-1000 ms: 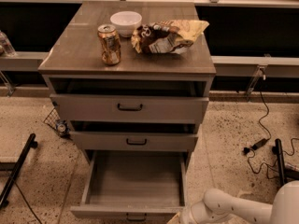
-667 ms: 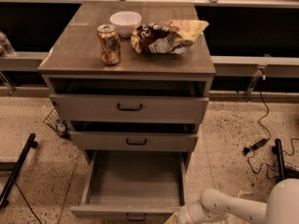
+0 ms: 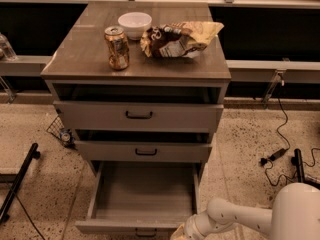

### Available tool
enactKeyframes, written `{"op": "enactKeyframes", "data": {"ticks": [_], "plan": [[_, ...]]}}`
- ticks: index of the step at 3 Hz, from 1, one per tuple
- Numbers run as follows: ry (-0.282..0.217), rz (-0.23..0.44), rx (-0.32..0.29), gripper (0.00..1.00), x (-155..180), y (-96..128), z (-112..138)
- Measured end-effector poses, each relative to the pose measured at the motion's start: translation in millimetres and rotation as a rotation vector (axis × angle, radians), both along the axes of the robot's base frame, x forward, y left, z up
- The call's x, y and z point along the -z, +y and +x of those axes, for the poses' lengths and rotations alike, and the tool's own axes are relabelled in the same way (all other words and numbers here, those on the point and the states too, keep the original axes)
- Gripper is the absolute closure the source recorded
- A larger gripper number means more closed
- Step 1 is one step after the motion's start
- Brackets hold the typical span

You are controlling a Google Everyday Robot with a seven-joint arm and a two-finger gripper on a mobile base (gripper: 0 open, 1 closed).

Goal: Close bottom drawer

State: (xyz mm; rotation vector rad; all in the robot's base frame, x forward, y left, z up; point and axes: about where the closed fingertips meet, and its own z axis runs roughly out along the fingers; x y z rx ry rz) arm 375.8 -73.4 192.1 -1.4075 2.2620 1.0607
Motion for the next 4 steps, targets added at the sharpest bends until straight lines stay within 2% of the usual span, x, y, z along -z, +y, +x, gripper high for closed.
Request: {"op": "enactKeyframes", "data": {"ticks": [2, 4], "plan": [[-0.014, 0.006, 0.008, 1.00, 8, 12, 20], [-0.026, 0.051, 0.049, 1.00, 3, 17, 41]]}}
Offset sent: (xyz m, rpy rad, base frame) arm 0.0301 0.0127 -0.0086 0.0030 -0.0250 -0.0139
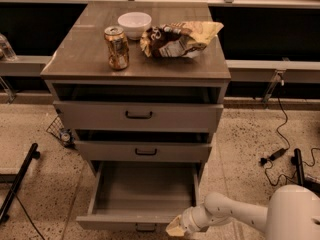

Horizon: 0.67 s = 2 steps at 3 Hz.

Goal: Close bottom drawer

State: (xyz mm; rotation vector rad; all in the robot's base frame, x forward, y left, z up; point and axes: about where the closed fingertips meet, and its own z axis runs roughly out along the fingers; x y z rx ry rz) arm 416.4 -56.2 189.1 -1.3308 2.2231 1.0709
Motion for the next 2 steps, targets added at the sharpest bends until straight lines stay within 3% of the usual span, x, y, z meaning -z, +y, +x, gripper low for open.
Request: {"op": "enactKeyframes", "data": {"ticks": [2], "plan": [[-0.036, 0.073, 0.053, 1.00, -17, -1, 27]]}}
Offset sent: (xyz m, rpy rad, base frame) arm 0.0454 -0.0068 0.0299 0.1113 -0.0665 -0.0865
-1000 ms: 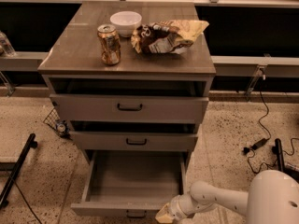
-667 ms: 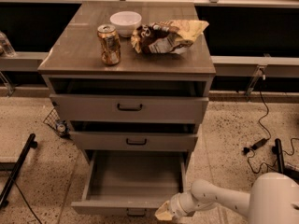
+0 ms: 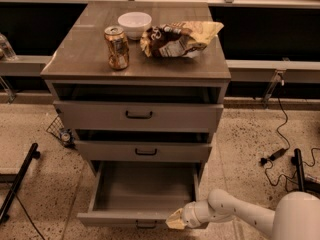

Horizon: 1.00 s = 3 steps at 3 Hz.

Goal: Close bottom drawer

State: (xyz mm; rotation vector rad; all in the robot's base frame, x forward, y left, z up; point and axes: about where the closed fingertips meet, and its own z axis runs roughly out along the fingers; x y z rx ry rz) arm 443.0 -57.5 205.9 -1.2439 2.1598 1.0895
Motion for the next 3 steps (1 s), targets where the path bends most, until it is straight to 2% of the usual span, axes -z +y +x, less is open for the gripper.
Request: {"op": "enactKeyframes", "data": {"ticks": [1, 2, 3], "plan": [[-0.023, 0.026, 0.008, 1.00, -10, 2, 13], [-0.053, 0.061, 0.008, 1.00, -21, 14, 34], [-0.053, 0.061, 0.007, 1.00, -21, 14, 34]]}}
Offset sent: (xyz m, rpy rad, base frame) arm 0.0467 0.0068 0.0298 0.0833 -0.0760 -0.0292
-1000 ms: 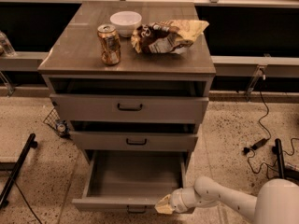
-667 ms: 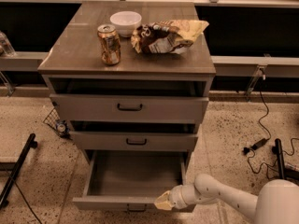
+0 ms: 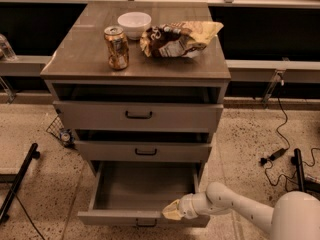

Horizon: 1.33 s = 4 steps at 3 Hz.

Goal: Close bottom drawer

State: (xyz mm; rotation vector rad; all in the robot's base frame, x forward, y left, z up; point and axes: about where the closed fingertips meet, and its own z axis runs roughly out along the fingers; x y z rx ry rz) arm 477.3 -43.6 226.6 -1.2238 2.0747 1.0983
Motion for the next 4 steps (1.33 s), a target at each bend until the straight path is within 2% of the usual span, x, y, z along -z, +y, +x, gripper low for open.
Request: {"op": "enactKeyframes", "data": {"ticks": [2, 3, 4], "plan": [[0.085, -0.038, -0.077, 1.00, 13, -34, -31], [0.119, -0.045, -0.111, 1.00, 26, -43, -45], [0.132, -0.029, -0.117, 1.00, 40, -46, -58]]}}
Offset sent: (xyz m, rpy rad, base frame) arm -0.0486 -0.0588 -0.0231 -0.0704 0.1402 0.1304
